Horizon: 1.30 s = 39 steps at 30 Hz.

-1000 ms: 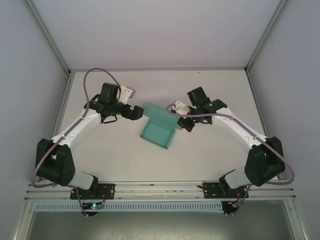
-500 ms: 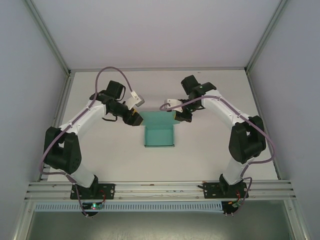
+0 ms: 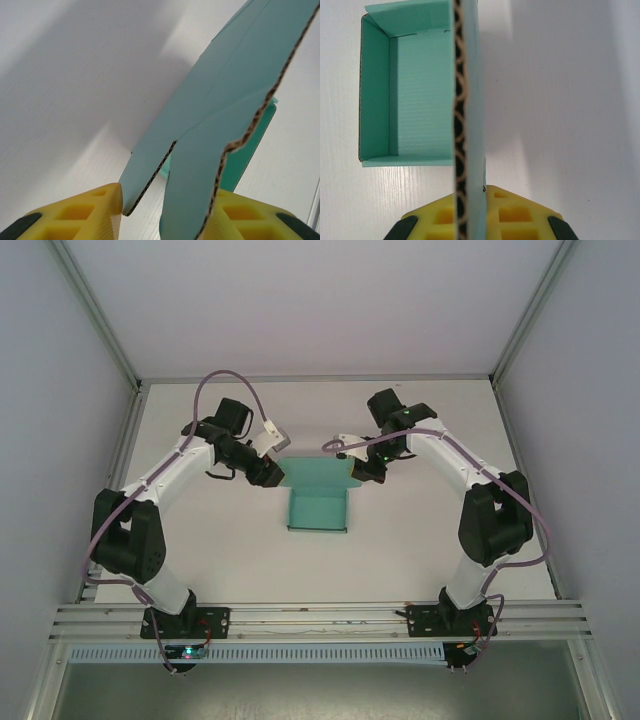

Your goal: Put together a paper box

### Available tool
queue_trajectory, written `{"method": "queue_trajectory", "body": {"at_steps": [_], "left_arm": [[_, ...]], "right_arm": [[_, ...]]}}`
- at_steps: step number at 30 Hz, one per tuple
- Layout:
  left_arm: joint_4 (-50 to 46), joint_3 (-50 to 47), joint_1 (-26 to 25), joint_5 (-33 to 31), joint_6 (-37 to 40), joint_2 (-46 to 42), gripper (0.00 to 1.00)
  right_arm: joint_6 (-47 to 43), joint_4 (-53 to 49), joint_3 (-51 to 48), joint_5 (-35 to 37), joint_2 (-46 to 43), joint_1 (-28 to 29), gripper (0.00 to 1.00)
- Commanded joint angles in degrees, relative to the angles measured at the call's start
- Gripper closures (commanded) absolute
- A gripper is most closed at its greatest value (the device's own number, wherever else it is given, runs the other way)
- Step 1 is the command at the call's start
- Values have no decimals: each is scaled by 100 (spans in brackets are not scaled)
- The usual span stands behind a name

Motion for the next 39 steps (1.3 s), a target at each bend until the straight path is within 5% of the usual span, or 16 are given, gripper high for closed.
{"method": "queue_trajectory", "body": {"at_steps": [1,4,6,10,15,20,27,39], "left_arm": [[-245,188,-104,-119,-2,191,64],[-158,218,-183,-136,-43,230,76],[-11,209,-225,-256,-176,215,100],[596,89,-308,-733,-984,117,100],[1207,194,-721,-2197,-2620,152,100],[1798,209,-951,-2144,-4112,303,100],[2050,456,-1226,-3327,-5410,541,100],[2356,420,-1622,-3983,-5259,1068,98]], "right_arm": [[61,-19,124,-338,34,-28,100],[115,12,101,-371,34,-29,100],[246,55,110,-318,51,-31,100],[1562,683,134,51,22,-4,100],[4961,2611,-328,591,-277,108,100],[6640,3978,-915,1823,-486,624,100],[7629,4686,-1182,2431,-505,1089,100],[8388,5337,-1543,3216,-312,1414,100]]}}
